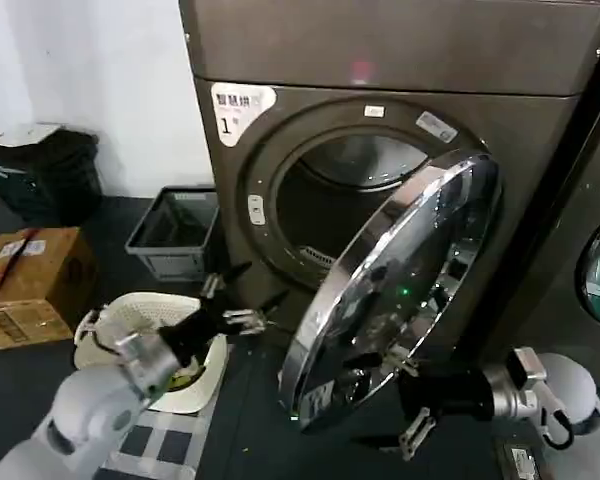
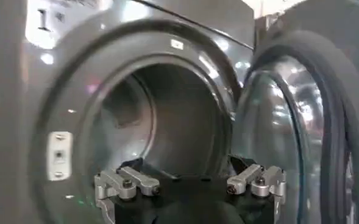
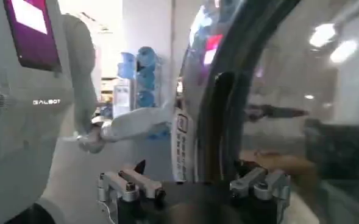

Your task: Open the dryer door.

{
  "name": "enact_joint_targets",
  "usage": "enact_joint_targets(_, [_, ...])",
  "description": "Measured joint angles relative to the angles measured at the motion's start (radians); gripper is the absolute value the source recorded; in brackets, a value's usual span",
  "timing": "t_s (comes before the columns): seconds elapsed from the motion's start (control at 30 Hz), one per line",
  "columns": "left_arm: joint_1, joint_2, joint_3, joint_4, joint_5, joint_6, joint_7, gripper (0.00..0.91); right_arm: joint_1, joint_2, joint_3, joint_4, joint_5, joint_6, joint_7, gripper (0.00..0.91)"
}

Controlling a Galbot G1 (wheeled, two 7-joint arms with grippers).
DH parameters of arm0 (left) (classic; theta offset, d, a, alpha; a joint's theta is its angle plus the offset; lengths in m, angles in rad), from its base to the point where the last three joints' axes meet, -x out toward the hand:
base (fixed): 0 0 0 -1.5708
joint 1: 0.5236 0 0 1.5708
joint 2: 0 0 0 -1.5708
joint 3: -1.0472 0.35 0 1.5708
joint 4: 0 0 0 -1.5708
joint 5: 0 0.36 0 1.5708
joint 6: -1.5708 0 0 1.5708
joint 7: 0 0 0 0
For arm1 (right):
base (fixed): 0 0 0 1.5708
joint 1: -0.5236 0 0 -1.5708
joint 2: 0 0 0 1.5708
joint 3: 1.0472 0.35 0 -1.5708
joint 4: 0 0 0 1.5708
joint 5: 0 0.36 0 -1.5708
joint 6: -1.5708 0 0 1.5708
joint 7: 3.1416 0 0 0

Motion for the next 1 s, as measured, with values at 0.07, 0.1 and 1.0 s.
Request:
enact_joint_targets(0.07, [-0.019,0.000,0.029,0.009,0.001,0.000,0.003,0.907,-0.016,-0.002,0.034,-0.012,-0.029,0.006,-0.012,0.907])
enact_joint_targets(0.1, [-0.030,-0.001,0.046,0.013,0.002,0.000,0.005,0.907,-0.022,-0.002,0.050,-0.019,-0.038,0.010,-0.017,0.907])
enact_joint_targets(1.0, [-0.290,-0.011,0.402,0.074,0.005,-0.003,0.034,0.907,-0.233,0.143,0.787,-0.060,-0.062,0.063,0.079,0.907])
